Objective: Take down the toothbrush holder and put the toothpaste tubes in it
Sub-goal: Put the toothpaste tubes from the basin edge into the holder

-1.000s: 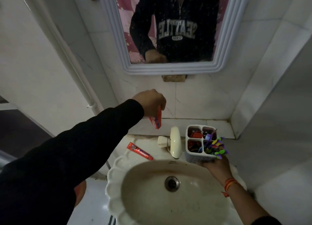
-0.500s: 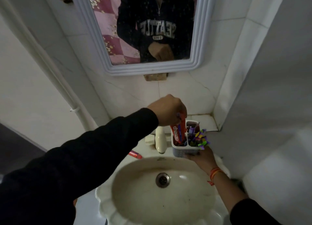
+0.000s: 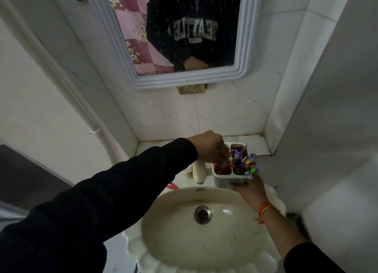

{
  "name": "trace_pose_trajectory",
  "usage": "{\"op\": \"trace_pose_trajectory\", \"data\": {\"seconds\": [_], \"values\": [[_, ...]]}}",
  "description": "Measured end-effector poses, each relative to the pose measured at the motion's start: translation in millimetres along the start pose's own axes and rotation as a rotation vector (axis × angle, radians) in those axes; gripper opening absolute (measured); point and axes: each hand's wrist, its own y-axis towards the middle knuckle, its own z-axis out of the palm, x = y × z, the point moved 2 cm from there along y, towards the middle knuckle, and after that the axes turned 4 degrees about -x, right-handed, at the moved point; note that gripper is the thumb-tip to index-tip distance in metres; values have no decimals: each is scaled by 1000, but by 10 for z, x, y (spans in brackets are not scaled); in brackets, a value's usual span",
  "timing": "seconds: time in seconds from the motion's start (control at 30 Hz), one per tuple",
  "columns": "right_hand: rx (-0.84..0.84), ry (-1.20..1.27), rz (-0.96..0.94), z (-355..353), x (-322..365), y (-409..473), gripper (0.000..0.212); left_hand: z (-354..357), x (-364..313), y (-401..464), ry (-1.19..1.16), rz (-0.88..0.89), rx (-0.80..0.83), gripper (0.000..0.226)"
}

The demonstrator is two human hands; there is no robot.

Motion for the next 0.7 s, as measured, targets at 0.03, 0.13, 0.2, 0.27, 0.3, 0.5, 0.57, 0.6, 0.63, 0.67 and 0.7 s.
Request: {"op": "trace_pose_trajectory", "data": {"seconds": [0.03,0.13,0.2,0.27,0.3,0.5,0.57,0.6,0.63,0.67,0.7], "values": [[-4,-10,-10,-5,22,-5,61,37,-23,6,35,6,11,27],[-4,-35,-25,-6,11,4,61,108,-74,15,98,20,26,28],[-4,-31,-7,5,-31,21,60,91,-38,7,94,14,22,29],[-5,-30,7,11,-62,35,59,19,51,-21,25,-8,-6,29],[-5,-31,1,13,-64,38,59,-29,120,-45,-37,-22,-44,28],[-17,-48,-27,26,-90,63,61,-54,884,-211,-154,-210,-349,20],[-19,-43,-27,30,-111,78,62,152,1181,-255,-70,-325,-220,25],[-19,-35,-26,28,-121,85,63,296,1321,-275,-24,-367,-118,27],[-18,-28,-28,29,-140,95,64,444,1439,-295,27,-396,-16,30],[-16,-26,-29,30,-152,101,65,583,1538,-315,83,-411,66,34],[-13,-23,-25,34,-176,109,66,719,1629,-335,145,-432,137,39]]}}
